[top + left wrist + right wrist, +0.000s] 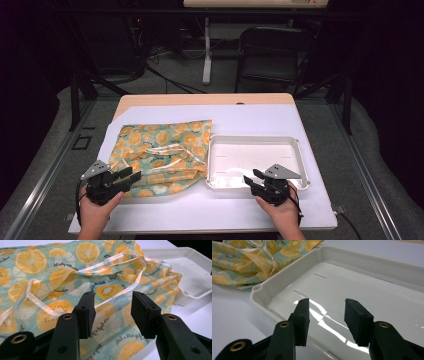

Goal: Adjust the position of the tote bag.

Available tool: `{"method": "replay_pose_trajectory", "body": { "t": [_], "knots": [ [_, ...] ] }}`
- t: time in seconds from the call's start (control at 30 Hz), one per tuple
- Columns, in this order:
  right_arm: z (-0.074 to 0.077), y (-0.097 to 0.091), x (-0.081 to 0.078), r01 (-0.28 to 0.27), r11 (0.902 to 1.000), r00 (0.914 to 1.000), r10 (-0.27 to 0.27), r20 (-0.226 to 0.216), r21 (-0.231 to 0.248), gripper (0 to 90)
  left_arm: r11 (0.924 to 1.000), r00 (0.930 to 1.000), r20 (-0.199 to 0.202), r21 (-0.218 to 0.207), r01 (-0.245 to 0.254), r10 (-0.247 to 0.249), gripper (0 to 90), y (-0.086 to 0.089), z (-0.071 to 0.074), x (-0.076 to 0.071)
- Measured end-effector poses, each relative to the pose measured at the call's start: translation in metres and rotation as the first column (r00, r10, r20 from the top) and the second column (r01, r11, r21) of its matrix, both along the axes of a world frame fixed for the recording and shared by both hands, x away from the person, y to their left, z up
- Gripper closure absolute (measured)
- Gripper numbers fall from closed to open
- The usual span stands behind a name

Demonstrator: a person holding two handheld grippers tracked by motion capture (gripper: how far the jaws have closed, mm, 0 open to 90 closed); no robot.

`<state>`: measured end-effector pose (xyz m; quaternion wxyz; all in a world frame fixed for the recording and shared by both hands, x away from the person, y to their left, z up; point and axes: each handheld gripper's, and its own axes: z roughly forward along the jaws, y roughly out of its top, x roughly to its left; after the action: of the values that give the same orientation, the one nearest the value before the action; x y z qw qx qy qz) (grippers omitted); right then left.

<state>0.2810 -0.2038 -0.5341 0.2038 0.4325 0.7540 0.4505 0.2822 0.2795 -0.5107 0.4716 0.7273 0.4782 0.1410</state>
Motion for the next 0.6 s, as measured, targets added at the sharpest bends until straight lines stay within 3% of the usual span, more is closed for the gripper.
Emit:
{"method": "replay_pose_trajectory", "body": {
  "t": [0.4,0.6],
  "knots": [
    [0.0,0.002,0.0003,-0.008,1.0,1.0,0.008,-0.003,-0.005,55.0,0.9983,0.9995,0.008,0.049,-0.03,0.03,45.9,0.0004,-0.0036,0.0008],
    [-0.0001,0.0025,0.0004,-0.01,0.9999,0.9999,0.01,-0.005,-0.007,55.0,0.9944,0.9993,0.021,0.101,-0.033,0.031,44.2,-0.0039,-0.0062,0.0015]
  ]
}}
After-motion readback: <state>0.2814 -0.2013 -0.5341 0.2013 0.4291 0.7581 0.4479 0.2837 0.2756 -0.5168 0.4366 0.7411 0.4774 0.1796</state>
